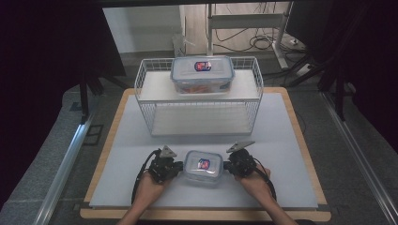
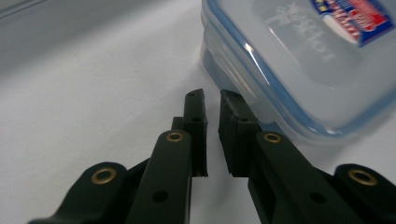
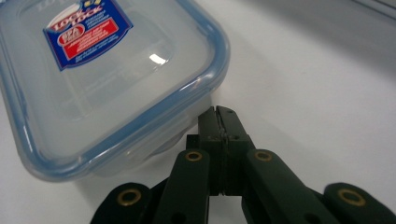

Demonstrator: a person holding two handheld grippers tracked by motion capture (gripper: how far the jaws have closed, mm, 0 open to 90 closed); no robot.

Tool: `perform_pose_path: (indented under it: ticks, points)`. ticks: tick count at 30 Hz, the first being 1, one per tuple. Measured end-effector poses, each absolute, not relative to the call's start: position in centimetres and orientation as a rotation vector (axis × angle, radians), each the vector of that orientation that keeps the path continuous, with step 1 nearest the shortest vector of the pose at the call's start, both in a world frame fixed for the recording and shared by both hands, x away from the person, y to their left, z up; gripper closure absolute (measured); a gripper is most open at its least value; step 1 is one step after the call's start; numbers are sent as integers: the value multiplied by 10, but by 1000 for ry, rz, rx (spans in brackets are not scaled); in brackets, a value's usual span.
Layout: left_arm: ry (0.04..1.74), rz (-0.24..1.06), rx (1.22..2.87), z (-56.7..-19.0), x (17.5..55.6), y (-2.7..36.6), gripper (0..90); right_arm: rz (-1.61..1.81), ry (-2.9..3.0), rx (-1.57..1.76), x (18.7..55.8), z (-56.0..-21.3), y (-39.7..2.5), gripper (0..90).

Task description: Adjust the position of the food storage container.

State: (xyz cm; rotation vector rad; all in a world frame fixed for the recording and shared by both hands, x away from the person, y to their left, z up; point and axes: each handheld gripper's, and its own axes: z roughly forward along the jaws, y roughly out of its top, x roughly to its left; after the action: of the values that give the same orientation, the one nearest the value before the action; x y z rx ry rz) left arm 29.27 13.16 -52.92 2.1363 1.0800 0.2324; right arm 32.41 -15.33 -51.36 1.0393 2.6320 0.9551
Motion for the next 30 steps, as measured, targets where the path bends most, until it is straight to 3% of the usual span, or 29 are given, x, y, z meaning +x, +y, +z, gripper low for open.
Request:
perform_pose_path:
  ticks: [11,17,21,25,30]
  points:
    - [1065,167,2158,-526,276,129,855,944,2618,1038,327,-514,-152,899]
    - [1068,209,2138,-521,276,136,773,952,2592,1025,326,-510,-158,880]
    - [1052,330,2133,-512,266,147,631,975,2543,1045,319,-501,-176,799]
    - [1029,418,2129,-506,256,158,457,998,2518,1036,310,-497,-195,641]
    - [995,432,2077,-503,247,169,254,1045,2499,1010,299,-493,-203,430]
